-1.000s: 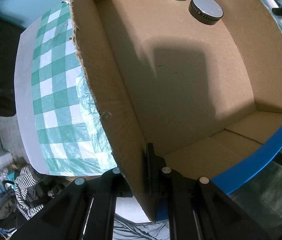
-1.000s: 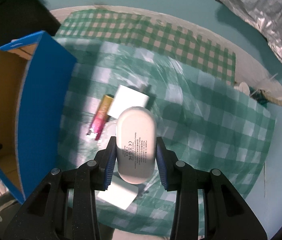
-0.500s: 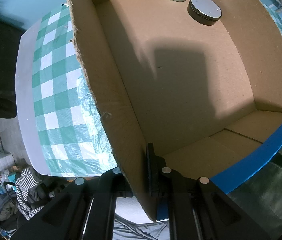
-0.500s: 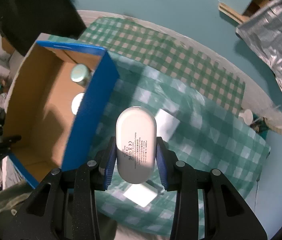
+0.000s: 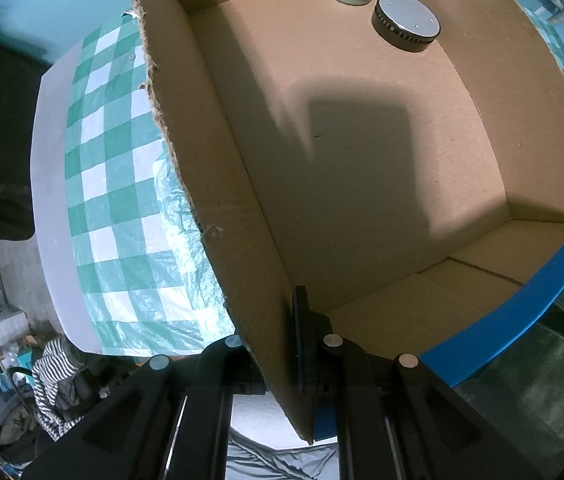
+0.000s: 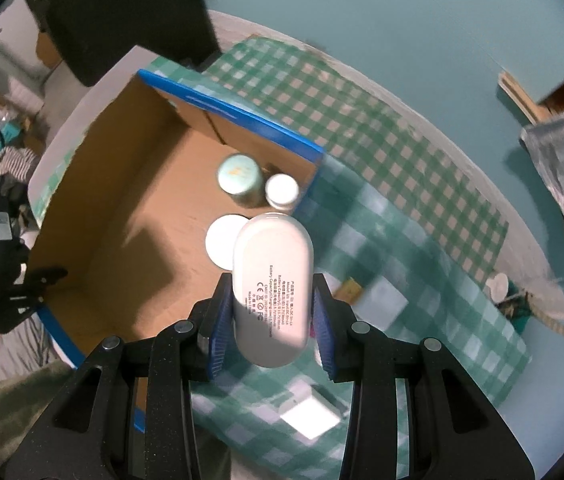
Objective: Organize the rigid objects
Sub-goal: 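Carry the white oval case into the box with the right gripper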
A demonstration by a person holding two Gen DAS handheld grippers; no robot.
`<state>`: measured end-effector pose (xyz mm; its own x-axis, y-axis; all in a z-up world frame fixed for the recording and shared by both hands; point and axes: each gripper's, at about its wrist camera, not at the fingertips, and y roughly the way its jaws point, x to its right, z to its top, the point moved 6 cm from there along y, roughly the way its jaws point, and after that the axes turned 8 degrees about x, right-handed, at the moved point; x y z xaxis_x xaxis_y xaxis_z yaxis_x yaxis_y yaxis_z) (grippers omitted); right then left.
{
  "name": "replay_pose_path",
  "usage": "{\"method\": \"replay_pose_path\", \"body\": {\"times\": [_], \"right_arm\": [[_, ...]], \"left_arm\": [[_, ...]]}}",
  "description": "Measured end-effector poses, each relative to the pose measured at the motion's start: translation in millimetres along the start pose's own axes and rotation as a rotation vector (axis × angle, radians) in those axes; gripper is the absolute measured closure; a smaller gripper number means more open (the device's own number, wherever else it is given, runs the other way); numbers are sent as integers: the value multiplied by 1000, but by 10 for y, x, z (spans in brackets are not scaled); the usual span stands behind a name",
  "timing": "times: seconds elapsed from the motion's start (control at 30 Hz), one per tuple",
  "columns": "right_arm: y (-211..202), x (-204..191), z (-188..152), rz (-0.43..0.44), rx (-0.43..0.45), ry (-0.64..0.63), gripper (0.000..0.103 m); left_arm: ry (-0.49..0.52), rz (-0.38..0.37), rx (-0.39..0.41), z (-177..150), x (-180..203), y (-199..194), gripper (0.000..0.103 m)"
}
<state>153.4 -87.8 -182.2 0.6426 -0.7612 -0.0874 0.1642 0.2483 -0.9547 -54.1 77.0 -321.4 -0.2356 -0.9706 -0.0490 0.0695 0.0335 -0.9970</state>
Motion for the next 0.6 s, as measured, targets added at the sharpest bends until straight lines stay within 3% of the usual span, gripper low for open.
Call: {"method": "replay_pose_path", "body": {"times": [0.6], "right_arm": [[615, -424, 120, 0, -89, -89, 66]], "left_arm": [[-1, -2, 6, -30, -1, -4, 95]]}}
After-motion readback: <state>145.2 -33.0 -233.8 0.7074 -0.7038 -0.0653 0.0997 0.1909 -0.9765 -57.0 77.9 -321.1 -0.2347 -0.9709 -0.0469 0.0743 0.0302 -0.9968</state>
